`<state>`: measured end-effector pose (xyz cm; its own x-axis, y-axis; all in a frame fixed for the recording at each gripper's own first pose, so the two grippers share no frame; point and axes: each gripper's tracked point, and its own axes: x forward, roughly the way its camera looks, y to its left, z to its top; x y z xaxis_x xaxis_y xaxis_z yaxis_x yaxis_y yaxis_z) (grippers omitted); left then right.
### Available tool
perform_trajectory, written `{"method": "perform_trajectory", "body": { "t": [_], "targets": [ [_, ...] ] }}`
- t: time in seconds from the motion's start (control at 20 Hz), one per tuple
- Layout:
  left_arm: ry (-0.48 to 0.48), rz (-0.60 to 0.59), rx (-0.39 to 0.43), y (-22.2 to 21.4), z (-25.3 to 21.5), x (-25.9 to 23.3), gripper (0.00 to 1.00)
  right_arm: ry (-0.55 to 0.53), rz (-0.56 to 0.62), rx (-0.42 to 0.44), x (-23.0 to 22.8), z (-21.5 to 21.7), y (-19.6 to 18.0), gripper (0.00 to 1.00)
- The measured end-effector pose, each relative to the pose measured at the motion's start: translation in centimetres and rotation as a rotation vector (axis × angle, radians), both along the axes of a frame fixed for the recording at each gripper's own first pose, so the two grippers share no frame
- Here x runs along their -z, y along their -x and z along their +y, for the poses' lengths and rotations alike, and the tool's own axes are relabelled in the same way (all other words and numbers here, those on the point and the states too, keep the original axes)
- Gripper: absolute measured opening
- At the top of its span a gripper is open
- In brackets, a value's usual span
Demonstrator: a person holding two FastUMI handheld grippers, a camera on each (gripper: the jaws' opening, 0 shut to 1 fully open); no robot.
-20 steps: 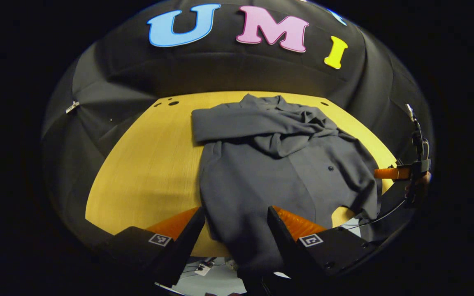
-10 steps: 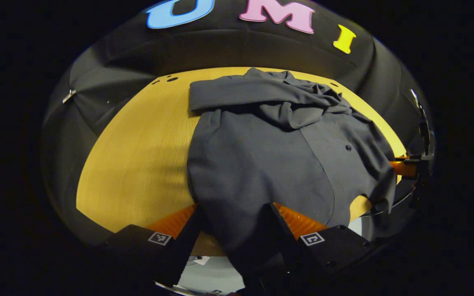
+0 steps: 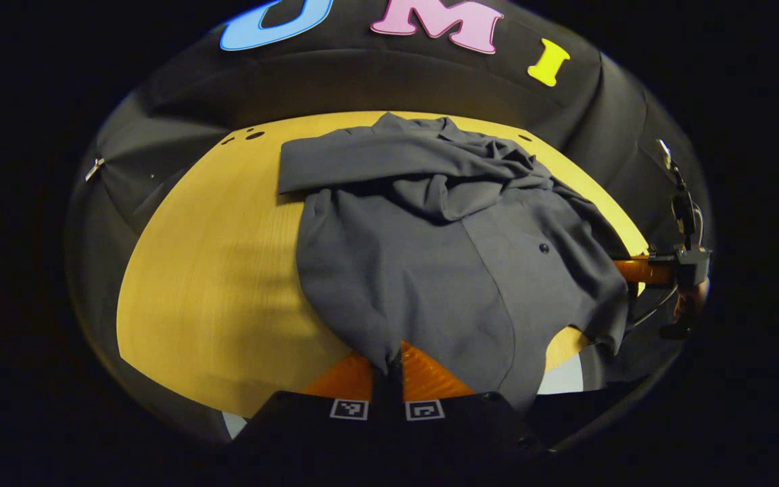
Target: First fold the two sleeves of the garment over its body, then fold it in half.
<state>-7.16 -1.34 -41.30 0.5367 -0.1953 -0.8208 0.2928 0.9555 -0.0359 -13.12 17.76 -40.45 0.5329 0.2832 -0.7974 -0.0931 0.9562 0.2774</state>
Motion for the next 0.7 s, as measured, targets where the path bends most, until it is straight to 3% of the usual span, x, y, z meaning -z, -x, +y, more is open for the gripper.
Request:
{"method": "perform_trajectory", "body": {
  "t": [0.2, 0.5, 0.7],
  "targets": [
    [0.035, -0.076, 0.007, -1.9, -0.9, -4.2, 0.06, -0.054, -0.073, 0.021, -3.6, -0.4, -1.6, 0.06],
    [0.093, -0.177, -0.055, -6.1, -1.0, -9.7, 0.02, -0.115, -0.195, 0.059, -9.2, -1.2, -6.1, 0.05],
    [0.119, -0.231, -0.089, -9.2, -1.0, -12.2, 0.06, -0.144, -0.278, 0.059, -12.6, -1.4, -9.7, 0.05]
  ]
}}
